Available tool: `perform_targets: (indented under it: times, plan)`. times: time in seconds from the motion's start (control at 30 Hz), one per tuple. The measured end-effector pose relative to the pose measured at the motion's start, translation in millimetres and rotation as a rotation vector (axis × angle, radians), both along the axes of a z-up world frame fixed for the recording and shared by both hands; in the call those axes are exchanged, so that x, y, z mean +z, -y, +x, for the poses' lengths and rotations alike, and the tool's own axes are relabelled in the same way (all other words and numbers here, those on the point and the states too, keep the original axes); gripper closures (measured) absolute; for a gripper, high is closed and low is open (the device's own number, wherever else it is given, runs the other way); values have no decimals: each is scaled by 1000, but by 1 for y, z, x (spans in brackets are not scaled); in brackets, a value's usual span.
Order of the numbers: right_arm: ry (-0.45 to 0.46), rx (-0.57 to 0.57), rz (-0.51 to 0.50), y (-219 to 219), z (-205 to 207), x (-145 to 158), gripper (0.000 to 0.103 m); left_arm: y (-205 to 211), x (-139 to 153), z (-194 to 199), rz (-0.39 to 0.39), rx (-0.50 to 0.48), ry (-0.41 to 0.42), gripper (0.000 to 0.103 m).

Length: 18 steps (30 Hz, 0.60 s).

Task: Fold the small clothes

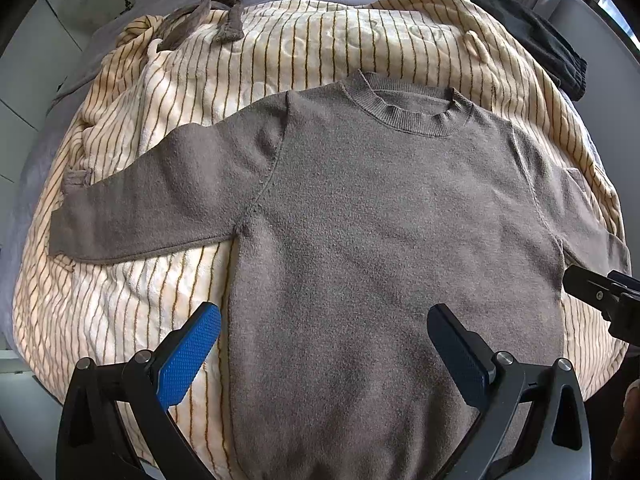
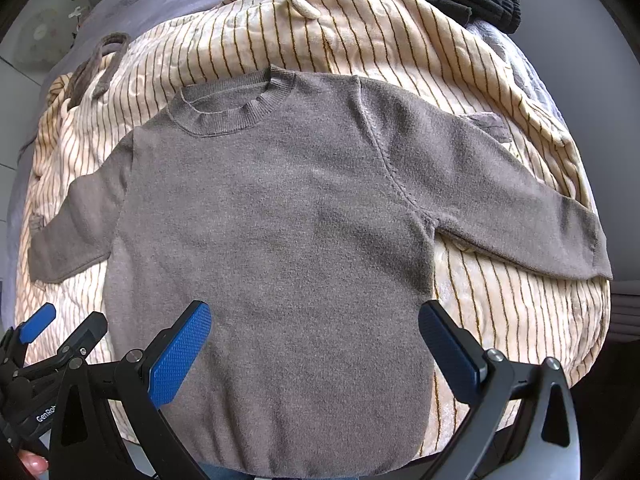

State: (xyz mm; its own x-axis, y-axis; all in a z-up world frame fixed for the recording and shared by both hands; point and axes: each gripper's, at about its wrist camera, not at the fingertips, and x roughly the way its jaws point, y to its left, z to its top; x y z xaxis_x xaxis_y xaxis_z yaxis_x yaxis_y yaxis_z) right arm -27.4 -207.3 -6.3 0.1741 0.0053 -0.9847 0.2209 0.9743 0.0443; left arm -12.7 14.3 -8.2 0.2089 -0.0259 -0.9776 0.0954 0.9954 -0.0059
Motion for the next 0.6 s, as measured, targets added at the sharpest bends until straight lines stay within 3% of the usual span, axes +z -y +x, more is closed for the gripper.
perform_targets:
  times: [0.6]
  plan:
    - [-4,2,-3,-2,0,-1,0,-3,-2,-2,-1,3,1,0]
